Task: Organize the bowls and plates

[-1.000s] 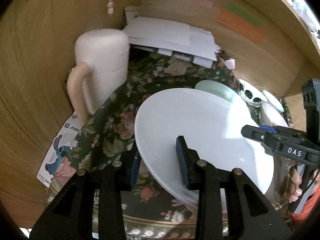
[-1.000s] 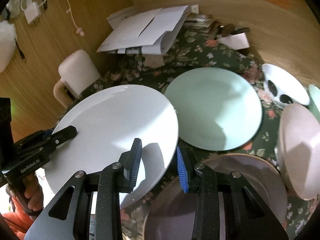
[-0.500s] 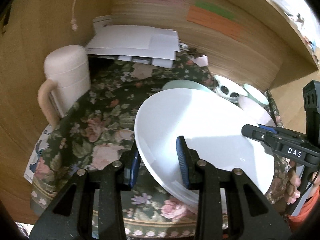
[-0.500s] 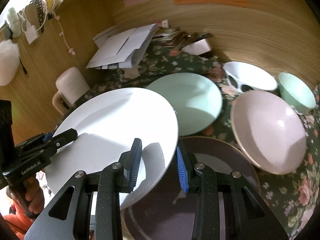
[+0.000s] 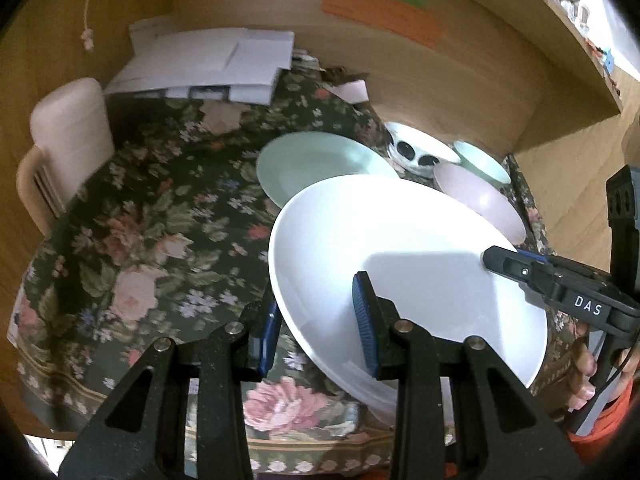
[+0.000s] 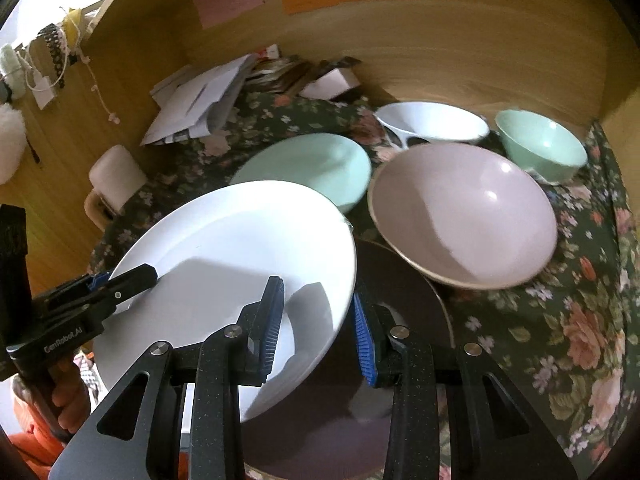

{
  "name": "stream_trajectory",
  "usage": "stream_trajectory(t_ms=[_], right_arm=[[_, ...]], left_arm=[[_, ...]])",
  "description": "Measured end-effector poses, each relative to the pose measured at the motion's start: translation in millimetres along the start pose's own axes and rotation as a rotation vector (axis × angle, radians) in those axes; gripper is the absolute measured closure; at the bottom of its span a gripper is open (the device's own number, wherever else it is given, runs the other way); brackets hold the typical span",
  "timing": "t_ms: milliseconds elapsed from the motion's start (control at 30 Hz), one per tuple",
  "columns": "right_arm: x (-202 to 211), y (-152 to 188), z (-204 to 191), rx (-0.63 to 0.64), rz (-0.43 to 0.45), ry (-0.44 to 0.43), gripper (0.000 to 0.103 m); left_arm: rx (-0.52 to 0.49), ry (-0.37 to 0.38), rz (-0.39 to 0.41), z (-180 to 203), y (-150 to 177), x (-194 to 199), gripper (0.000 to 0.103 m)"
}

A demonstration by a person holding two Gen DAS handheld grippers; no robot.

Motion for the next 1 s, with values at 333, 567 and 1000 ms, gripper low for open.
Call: stream_trajectory(t_ms=[333, 567, 1000], right_arm=[[-3.1, 17.8, 23.7, -0.048, -0.036, 0.02, 0.073], [-4.9, 26.5, 32.3, -0.072, -0.055, 0.021, 0.073], [-6.5, 36.7, 43.5, -0.092, -0.076, 0.037, 0.072]], left_arm=[[-0.012, 0.028, -0.059, 16.4, 13.3, -22.9, 0.069], [-0.024, 0.033, -0.083, 23.4, 20.9, -30.3, 0.069], [-0.05, 0.026, -0.129, 30.1, 32.8, -43.1, 0.069]])
Point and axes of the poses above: each gripper's, at about its wrist camera, not at the fingertips, and x roughly against the way its jaws point, z to its right, y to its underside, the point moved 3 cm from there along -x, roughly the way its jaws point, and after that the axes turned 5 degrees about y, right-handed, at the moved point
